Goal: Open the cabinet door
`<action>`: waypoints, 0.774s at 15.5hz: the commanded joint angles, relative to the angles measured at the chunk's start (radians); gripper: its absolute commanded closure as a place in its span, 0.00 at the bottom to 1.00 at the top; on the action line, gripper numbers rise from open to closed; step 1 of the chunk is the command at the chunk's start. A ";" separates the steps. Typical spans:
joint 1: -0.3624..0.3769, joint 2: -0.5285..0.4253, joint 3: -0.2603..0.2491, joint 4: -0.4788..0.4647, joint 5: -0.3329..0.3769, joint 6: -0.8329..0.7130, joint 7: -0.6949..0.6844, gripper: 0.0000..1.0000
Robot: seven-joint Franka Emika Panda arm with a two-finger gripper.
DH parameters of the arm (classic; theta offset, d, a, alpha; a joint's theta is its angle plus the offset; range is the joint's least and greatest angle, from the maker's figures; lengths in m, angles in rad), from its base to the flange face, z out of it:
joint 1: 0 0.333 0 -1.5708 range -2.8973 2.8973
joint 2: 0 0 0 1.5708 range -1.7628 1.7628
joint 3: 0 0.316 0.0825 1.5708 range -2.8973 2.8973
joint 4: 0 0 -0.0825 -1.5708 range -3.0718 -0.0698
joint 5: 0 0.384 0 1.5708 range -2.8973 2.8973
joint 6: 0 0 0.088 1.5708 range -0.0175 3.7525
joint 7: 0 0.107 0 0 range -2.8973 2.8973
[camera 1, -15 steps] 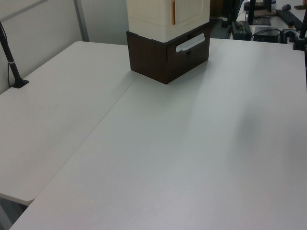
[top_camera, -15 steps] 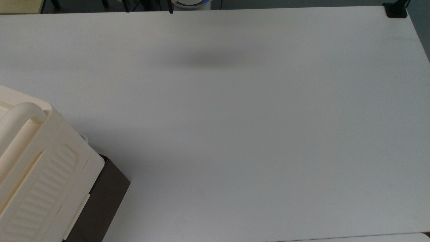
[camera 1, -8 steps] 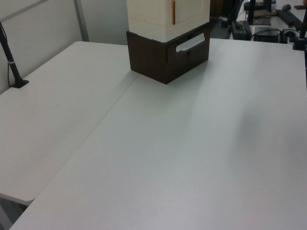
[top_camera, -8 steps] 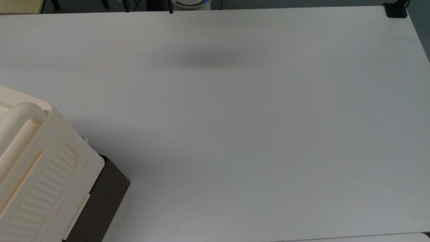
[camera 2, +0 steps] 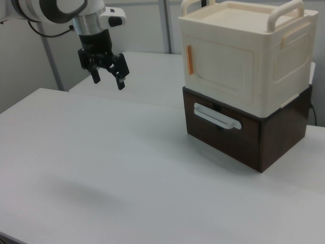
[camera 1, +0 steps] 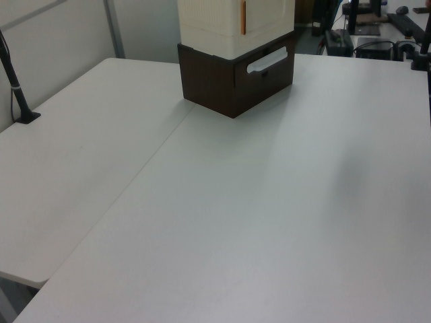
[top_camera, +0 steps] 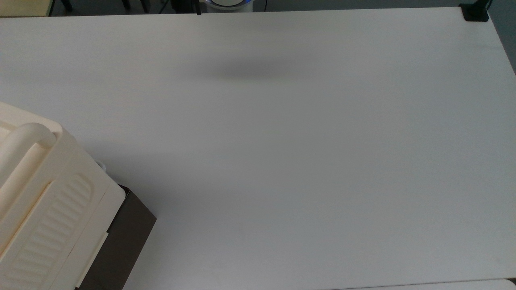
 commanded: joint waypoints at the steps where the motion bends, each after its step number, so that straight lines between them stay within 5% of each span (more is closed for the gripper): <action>1: -0.008 -0.013 0.003 -0.008 0.015 -0.004 -0.055 0.00; 12: -0.051 0.001 0.002 -0.011 0.005 0.143 -0.127 0.00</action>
